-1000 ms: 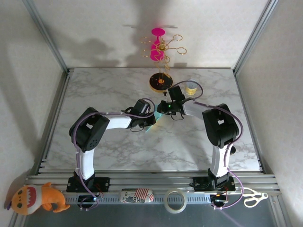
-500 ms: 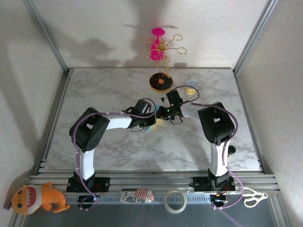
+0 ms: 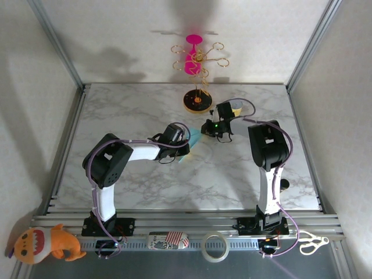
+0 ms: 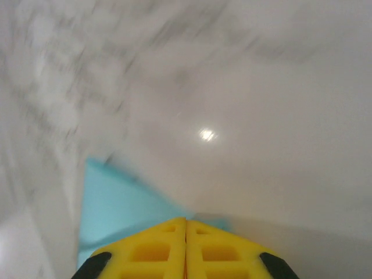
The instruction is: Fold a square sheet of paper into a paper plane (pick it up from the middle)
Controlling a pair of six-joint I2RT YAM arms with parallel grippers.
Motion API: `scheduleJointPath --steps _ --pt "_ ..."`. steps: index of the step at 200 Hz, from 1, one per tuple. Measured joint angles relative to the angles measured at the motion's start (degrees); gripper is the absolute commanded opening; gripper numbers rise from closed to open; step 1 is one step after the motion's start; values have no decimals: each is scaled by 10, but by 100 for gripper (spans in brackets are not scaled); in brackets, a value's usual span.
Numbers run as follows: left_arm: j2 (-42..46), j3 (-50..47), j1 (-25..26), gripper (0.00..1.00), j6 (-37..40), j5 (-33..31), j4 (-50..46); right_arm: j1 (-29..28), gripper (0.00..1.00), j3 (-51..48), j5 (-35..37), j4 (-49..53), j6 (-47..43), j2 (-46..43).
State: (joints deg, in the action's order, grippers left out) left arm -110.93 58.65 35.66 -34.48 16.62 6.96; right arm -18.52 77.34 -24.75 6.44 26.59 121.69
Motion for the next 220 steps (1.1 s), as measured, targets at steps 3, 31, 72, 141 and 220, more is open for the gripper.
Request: scheduleJointPath --steps 3,31,72,141,220 --pt "0 0 0 0 0 0 0 4 9 5 7 1 0 2" --pt "0 2 0 0 3 0 -5 35 9 25 67 0 0 6" --pt "0 17 1 0 4 1 -30 15 10 -63 66 -20 3 -83" --pt "0 33 2 3 4 5 -65 -87 5 -122 -11 -63 57 -125" --pt "1 39 2 9 5 45 -69 -90 3 -79 -4 -38 55 -45"
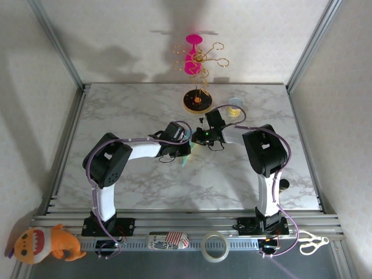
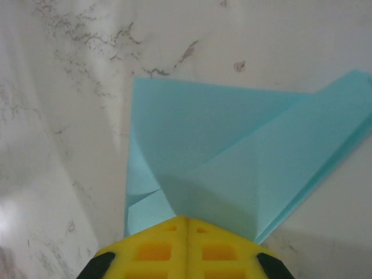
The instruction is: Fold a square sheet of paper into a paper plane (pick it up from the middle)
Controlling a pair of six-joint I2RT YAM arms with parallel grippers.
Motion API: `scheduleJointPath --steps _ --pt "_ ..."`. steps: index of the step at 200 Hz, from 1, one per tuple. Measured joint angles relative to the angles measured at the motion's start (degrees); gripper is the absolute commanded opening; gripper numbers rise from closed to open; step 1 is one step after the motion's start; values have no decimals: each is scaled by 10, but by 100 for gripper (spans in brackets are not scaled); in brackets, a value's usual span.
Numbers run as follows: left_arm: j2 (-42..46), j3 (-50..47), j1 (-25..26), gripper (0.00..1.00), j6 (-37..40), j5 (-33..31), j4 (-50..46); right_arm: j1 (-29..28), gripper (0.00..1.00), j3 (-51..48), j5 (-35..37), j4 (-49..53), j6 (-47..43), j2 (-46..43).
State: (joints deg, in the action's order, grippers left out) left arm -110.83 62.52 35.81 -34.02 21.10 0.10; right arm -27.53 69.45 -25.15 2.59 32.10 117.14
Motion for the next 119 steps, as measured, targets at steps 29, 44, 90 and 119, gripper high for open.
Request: scheduleJointPath --steps 29,44,90,119 --pt "0 20 0 8 6 15 3 0 2 2 0 4 -8 1" --pt "-3 32 -3 6 13 22 8 0 1 3 0 5 -10 1" --pt "-29 38 -8 1 29 41 13 0 1 8 2 12 -12 4" --pt "-30 23 -8 0 32 49 19 0 1 11 2 16 -12 5"
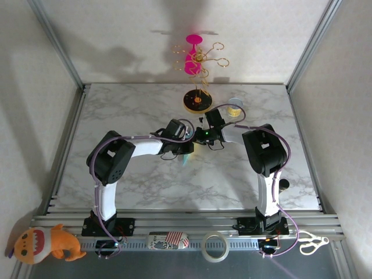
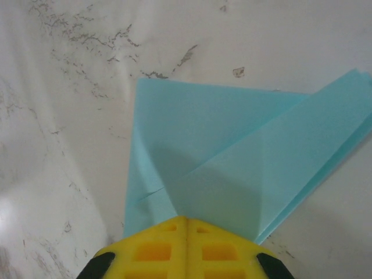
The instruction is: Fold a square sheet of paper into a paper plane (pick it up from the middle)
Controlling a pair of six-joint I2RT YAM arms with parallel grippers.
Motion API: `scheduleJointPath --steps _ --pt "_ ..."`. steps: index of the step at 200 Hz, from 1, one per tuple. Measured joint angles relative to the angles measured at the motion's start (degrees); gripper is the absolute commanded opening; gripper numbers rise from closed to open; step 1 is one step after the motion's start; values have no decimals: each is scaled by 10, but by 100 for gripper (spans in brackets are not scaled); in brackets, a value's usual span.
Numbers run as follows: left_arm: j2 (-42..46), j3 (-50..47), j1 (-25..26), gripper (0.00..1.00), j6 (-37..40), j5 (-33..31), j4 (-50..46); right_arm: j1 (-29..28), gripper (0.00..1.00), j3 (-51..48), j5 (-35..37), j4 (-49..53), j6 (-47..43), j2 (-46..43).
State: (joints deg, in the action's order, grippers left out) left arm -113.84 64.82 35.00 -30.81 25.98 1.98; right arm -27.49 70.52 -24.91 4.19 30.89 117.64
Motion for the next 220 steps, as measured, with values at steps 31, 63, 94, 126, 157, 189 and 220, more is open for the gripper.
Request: scheduleJointPath --steps 31,63,94,126,157,189,220 --pt "10 -29 0 0 9 0 23 0 1 9 0 12 0 4" --pt "38 -67 2 0 18 -5 28 -1 1 14 -4 17 0 7" --pt "67 -101 10 0 24 -15 20 -2 1 20 -7 23 0 11" --pt "88 -120 23 0 30 -20 5 -2 1 24 -7 28 0 12" --pt "107 -139 30 0 37 -20 -7 -2 1 26 -7 30 0 13" --pt "129 -163 32 0 37 -19 -15 -2 2 26 -7 29 0 13" --pt "163 -191 31 2 29 -15 -36 -2 2 27 -9 29 -5 13"
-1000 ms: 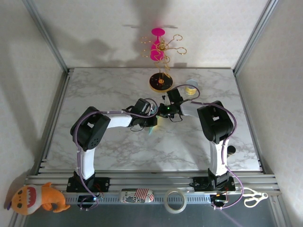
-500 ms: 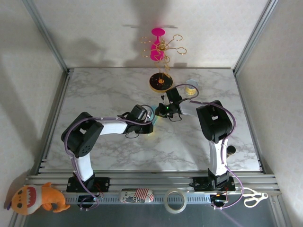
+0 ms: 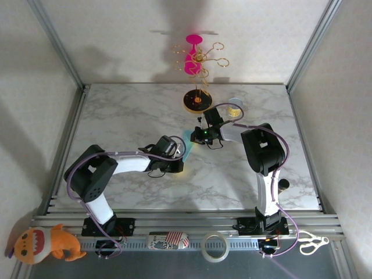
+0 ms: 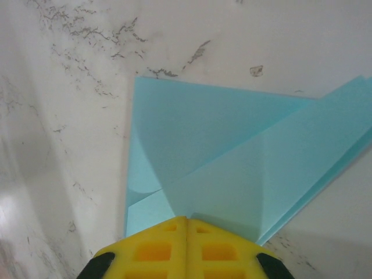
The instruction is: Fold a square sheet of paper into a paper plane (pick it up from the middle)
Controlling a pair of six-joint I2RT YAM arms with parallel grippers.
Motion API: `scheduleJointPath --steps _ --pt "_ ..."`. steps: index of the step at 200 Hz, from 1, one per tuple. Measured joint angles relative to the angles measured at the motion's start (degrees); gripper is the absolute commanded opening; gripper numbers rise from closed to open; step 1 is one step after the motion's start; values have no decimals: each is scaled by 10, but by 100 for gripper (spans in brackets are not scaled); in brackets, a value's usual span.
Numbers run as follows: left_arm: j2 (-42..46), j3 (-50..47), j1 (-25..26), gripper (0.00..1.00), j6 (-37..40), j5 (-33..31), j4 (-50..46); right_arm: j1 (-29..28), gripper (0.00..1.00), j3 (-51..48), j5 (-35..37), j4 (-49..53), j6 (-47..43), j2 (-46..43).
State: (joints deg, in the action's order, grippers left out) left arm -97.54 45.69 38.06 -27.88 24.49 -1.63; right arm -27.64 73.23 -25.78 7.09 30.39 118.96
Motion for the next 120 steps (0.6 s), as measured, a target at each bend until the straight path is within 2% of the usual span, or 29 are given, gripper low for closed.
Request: scheduleJointPath --steps 13,39,64,84,98,120 --pt "13 -1 -3 7 -7 2 -13 0 4 4 -4 5 -11 0" --pt "63 1 -26 24 -20 -2 -21 0 12 23 -4 35 -40 -2" --pt "128 4 -71 42 -37 -31 -19 -1 26 46 7 66 -58 -25" --pt "181 4 -104 63 -45 -80 -20 -6 39 53 33 86 -65 -63" --pt "214 4 -120 77 -48 -138 -24 -14 47 57 60 97 -68 -86" --pt "254 2 -135 89 -53 -223 -31 -39 54 60 122 121 -64 -105"
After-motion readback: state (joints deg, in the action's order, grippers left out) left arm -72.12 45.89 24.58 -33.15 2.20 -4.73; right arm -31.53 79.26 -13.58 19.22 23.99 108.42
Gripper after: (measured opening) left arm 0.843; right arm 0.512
